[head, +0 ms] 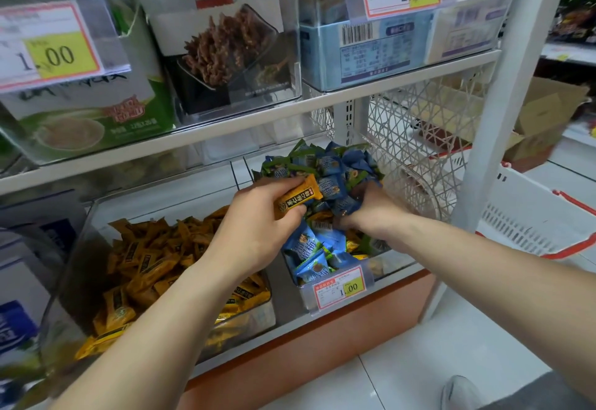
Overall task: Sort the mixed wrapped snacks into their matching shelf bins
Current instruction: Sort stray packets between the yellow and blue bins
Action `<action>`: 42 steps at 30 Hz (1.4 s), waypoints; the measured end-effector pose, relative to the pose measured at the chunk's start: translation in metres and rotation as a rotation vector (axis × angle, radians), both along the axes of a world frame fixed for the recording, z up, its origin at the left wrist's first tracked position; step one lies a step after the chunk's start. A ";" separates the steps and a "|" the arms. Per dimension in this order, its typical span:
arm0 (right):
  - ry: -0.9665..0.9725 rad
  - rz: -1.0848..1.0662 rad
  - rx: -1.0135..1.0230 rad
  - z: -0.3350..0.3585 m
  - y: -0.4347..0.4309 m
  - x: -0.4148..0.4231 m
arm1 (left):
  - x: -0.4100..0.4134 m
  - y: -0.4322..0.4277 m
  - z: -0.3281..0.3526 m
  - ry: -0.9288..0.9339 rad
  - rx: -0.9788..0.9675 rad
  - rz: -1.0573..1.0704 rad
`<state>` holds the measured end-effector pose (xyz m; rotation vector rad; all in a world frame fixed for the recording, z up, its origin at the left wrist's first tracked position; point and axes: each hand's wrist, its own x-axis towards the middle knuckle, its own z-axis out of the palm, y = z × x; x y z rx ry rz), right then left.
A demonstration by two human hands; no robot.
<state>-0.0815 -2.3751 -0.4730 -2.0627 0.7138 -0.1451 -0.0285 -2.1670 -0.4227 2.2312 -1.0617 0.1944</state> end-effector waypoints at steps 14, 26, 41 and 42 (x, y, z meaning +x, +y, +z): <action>-0.079 0.151 -0.083 0.007 -0.013 -0.020 | 0.005 0.008 -0.004 0.011 0.027 -0.010; -0.051 0.190 -0.170 0.013 -0.003 -0.023 | 0.000 0.004 -0.011 0.025 0.081 -0.024; 0.159 0.476 -0.430 0.020 -0.006 -0.036 | 0.001 0.005 -0.007 0.040 0.085 -0.025; 0.157 0.469 -0.458 0.018 -0.005 -0.035 | 0.000 0.005 -0.007 0.038 0.083 -0.025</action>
